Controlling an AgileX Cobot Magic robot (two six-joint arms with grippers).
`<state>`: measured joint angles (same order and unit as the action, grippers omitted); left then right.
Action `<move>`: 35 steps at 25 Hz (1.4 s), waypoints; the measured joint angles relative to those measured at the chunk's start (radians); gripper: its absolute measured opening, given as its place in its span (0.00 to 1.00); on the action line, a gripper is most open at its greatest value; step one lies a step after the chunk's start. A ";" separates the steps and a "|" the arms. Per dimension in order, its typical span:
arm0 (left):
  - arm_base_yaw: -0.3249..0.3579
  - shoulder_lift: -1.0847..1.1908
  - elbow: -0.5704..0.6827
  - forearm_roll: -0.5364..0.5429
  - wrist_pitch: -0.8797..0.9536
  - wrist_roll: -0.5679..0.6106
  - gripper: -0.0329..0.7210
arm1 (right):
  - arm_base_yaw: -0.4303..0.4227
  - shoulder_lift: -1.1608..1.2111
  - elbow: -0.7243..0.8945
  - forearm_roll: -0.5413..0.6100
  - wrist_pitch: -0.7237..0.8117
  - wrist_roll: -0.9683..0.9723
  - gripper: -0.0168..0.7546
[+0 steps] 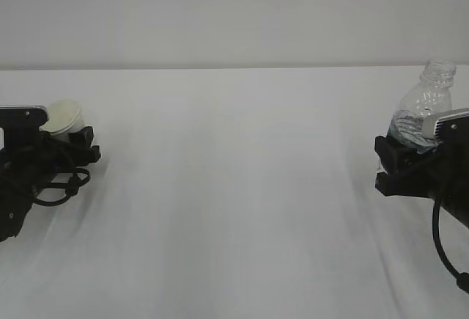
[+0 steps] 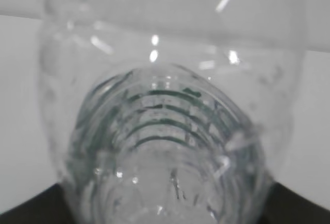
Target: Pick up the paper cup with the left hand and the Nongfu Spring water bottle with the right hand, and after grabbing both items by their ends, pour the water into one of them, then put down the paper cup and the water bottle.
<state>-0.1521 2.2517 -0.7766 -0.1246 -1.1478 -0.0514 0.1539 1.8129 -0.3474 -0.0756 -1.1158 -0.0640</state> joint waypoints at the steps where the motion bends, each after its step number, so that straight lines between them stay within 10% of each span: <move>1: 0.000 0.000 0.000 0.002 0.000 0.000 0.67 | 0.000 0.000 0.000 0.000 0.000 0.000 0.53; 15: 0.000 -0.071 0.017 0.352 0.036 -0.012 0.65 | 0.000 0.000 0.000 0.000 0.000 -0.002 0.53; 27: -0.002 -0.139 0.017 0.864 0.015 -0.386 0.64 | 0.000 0.000 0.002 -0.031 0.000 -0.006 0.53; 35: -0.109 -0.139 0.013 1.000 0.021 -0.423 0.63 | 0.000 -0.057 0.002 -0.055 0.046 -0.009 0.53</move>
<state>-0.2611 2.1129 -0.7639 0.8755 -1.1273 -0.4743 0.1539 1.7563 -0.3453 -0.1303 -1.0701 -0.0735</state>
